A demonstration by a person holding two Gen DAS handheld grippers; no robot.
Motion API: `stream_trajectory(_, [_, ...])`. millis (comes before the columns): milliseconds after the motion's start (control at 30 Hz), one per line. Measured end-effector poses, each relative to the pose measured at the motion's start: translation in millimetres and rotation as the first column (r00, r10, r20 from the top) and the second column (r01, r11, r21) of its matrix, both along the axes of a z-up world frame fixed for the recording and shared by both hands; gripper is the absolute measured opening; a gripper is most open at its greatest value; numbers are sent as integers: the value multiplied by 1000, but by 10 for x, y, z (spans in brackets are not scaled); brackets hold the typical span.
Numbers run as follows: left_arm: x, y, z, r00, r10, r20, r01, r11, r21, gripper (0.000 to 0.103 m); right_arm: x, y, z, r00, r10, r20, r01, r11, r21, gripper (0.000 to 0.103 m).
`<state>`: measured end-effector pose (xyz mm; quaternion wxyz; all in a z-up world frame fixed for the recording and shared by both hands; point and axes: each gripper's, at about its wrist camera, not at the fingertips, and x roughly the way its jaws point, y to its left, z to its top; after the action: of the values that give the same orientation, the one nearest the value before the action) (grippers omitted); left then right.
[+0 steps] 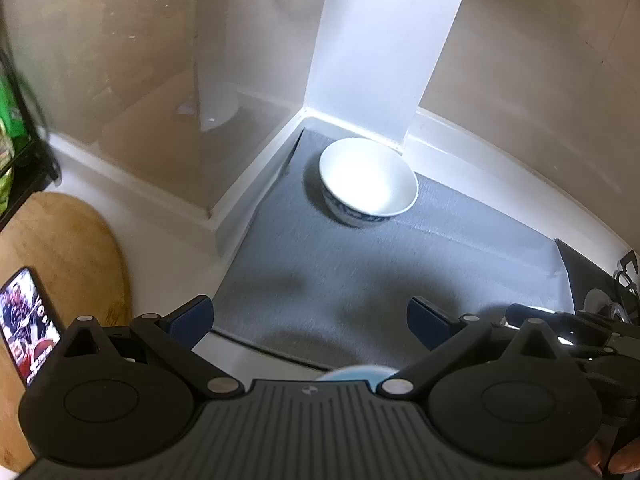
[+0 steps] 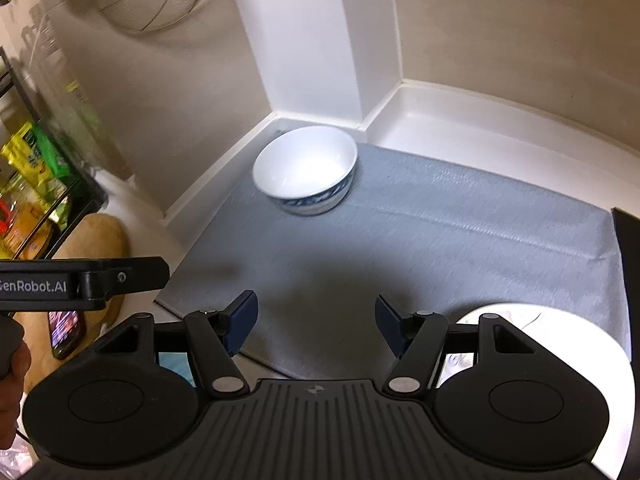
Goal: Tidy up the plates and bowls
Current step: 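Move both grippers to the blue-rimmed white bowl on the mat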
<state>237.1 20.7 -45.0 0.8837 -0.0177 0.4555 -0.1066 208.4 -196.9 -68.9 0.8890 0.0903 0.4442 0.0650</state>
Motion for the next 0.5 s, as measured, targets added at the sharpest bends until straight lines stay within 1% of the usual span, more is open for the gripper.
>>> stream_trajectory(333, [381, -194, 10, 1000, 30, 7, -30, 999, 13, 103, 357, -197, 55, 998, -33, 58, 33, 999, 8, 68])
stream_trajectory(500, [622, -252, -52, 997, 79, -18, -79, 997, 5, 103, 589, -308, 4, 997, -61, 48, 59, 998, 34, 68])
